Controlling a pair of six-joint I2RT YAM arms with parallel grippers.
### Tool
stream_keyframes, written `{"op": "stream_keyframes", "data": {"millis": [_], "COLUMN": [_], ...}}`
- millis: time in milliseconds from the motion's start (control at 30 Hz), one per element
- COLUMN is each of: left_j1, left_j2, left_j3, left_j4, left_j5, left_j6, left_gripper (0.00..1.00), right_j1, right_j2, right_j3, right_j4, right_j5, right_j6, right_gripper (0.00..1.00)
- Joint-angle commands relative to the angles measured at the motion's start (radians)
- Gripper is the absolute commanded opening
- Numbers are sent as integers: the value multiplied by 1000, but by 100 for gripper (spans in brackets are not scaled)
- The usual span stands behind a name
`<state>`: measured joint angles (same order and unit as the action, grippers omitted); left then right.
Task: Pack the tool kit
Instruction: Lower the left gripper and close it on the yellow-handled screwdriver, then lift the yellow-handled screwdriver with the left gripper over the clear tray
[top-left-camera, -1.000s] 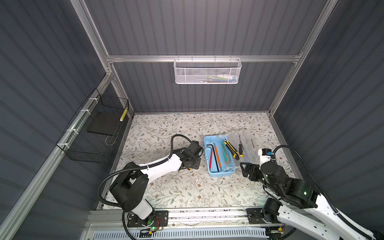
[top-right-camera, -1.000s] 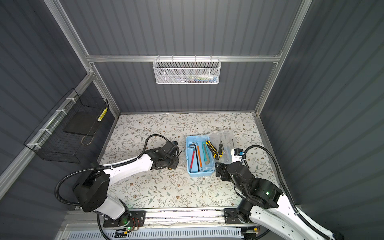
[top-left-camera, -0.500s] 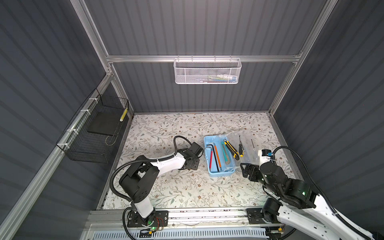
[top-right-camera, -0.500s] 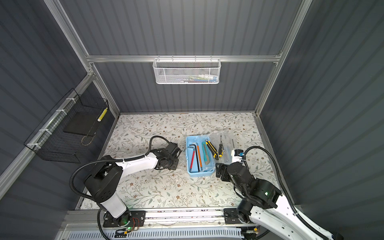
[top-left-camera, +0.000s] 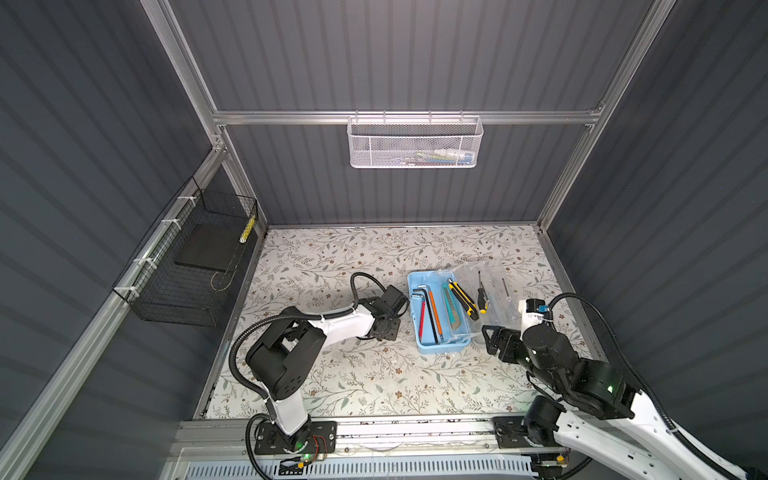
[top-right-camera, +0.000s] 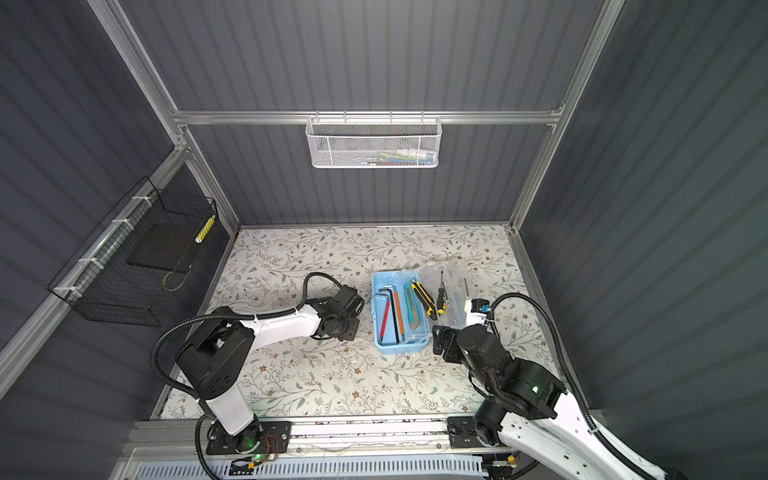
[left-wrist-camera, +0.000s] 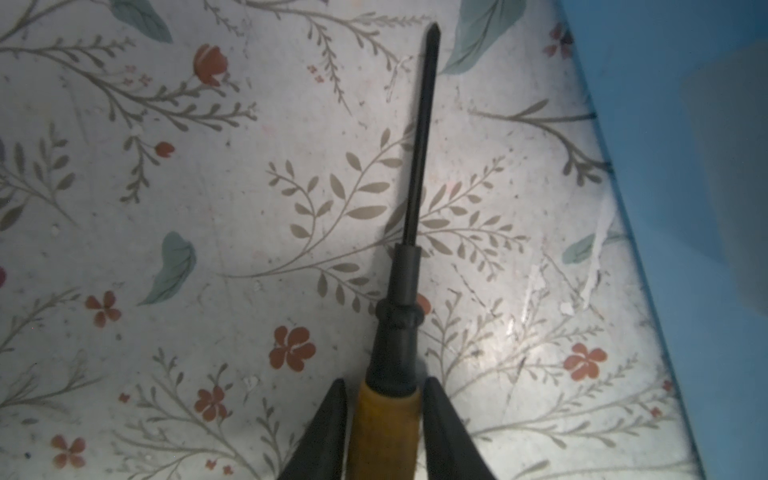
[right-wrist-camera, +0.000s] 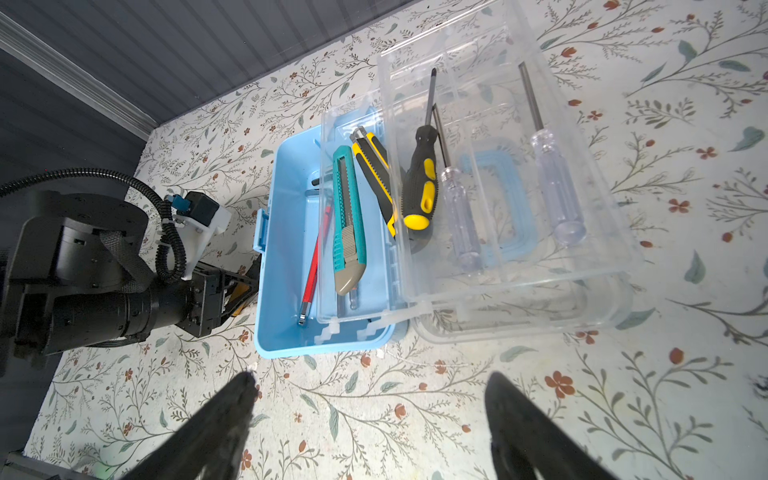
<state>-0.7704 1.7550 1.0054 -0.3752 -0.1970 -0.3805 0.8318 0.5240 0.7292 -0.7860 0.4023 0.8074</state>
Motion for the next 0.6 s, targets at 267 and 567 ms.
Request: {"op": "stream_keyframes", "data": {"millis": [267,567], "left_j1": [8,6], "left_j2": [-47,-321], "left_j3": [45,76], "left_j4": [-96,-108], "left_j5": [-28,9], "left_j6": [-21,-132], "left_gripper": [0,0], "right_j1": [-8,-10], "right_j2": [-11,-57], "right_j3": [-3,39], "right_j4": [-18,-49], "right_j5": [-6,7], "right_j6": [6,18], "right_gripper": [86,86]}}
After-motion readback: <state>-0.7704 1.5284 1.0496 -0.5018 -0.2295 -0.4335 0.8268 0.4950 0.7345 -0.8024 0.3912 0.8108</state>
